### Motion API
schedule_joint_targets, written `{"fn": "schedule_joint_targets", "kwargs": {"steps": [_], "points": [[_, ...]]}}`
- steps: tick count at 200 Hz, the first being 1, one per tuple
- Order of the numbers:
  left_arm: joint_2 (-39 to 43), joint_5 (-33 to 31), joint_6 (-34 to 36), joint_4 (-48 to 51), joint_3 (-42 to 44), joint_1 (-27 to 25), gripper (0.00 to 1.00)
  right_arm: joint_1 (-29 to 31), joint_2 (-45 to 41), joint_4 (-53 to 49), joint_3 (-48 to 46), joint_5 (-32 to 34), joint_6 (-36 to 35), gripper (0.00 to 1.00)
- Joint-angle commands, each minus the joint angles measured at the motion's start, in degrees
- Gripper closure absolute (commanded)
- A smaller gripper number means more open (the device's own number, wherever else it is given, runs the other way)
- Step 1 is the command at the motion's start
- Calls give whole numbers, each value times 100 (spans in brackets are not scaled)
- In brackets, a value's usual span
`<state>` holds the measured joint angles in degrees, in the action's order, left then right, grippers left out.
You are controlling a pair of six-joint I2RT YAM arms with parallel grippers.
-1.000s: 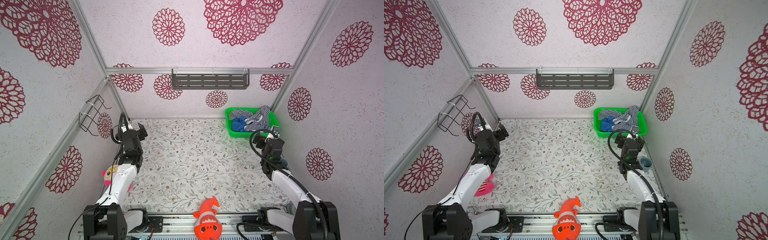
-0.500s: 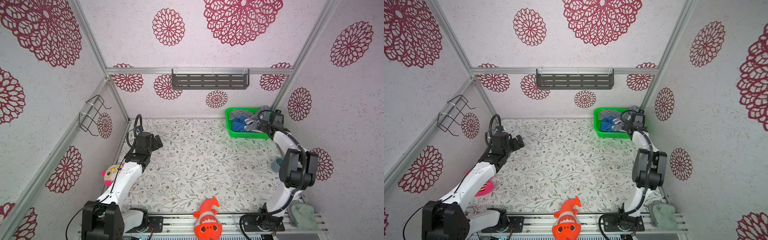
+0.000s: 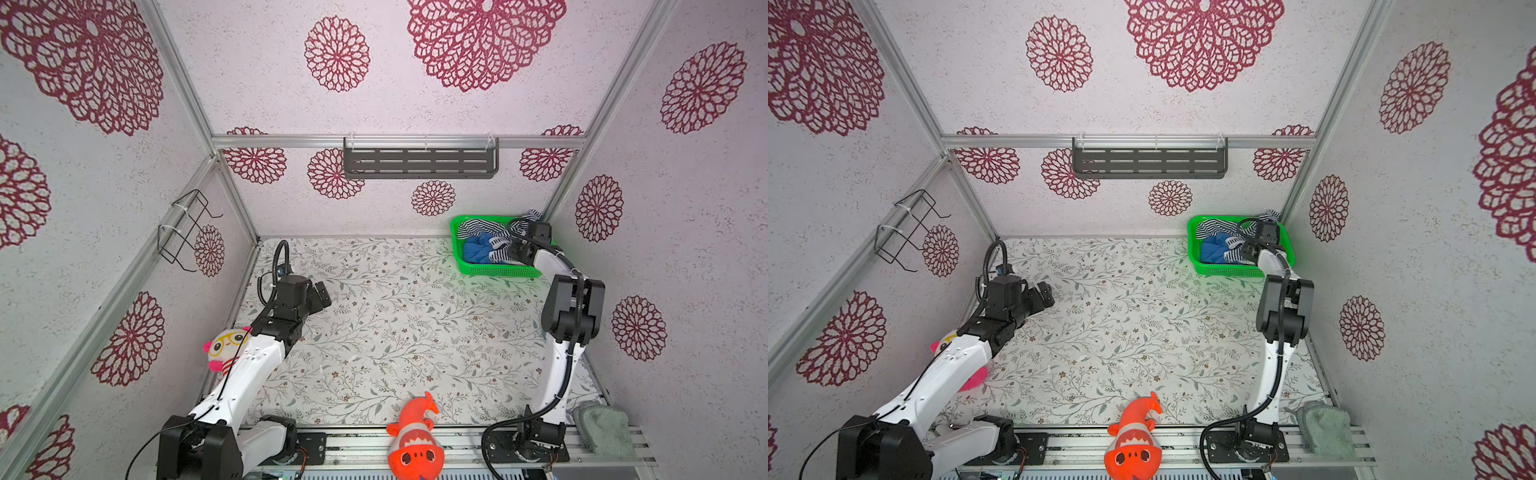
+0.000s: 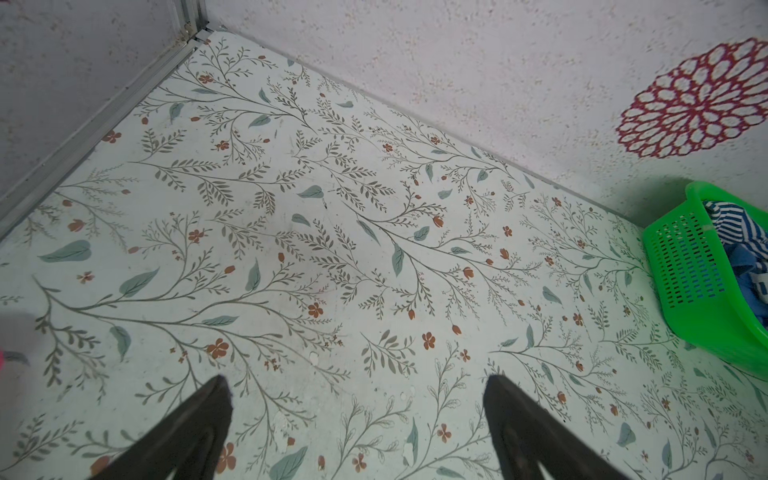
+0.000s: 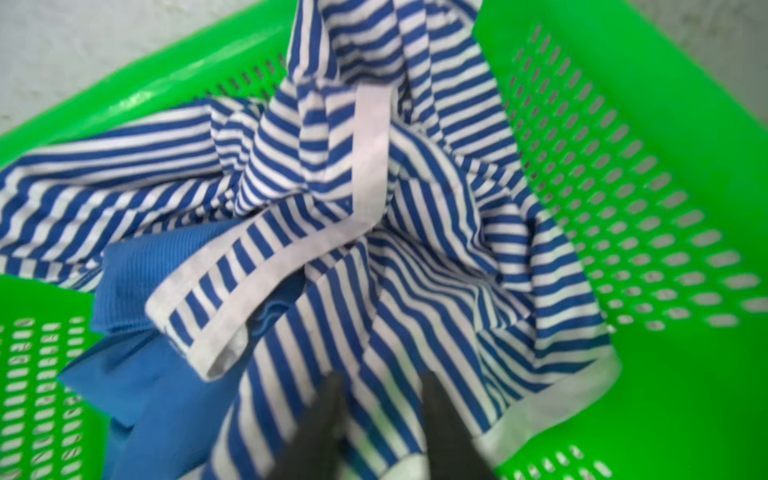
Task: Fold and stack the tank tops
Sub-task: 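Reach the right gripper into the green basket and grasp the striped tank top, then lift the striped tank top out with the right gripper and drop it on the table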
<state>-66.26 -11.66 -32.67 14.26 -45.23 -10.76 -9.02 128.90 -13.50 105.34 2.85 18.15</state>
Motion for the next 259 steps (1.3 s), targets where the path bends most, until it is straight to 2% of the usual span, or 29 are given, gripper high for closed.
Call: {"fn": "schedule_joint_targets", "kwargs": {"steps": [1,32,91,124,156,188,204,223,239,259], "points": [[37,-7,-100,7,17,-57,1,10,-504,-83,22,-88,30,100],[-159,109,-125,-80,-46,-74,1,13,-1147,-140,101,-116,-269,100],[-606,212,-205,-251,-271,-253,1,183,-2239,-520,137,-651,-495,100],[-667,357,-178,-352,-415,-295,2,889,-3032,-503,227,-893,-906,100],[-687,529,-222,-512,-516,-295,5,1935,-3577,-525,701,-1215,-1257,100],[-705,506,-142,-477,-638,-295,6,2753,-3921,-309,935,-1796,-1403,100],[-670,577,-166,-468,-656,-274,5,2923,-4038,-91,931,-2294,-1279,100],[-609,1176,-549,-831,-532,-66,4,2980,-4101,128,873,-2641,-1106,100],[-619,1371,-756,-1205,-408,25,4,2980,-4009,119,815,-2478,-1101,100],[-729,1397,-768,-1092,-441,74,5,2969,-3677,-86,752,-2338,-1096,100]]}}
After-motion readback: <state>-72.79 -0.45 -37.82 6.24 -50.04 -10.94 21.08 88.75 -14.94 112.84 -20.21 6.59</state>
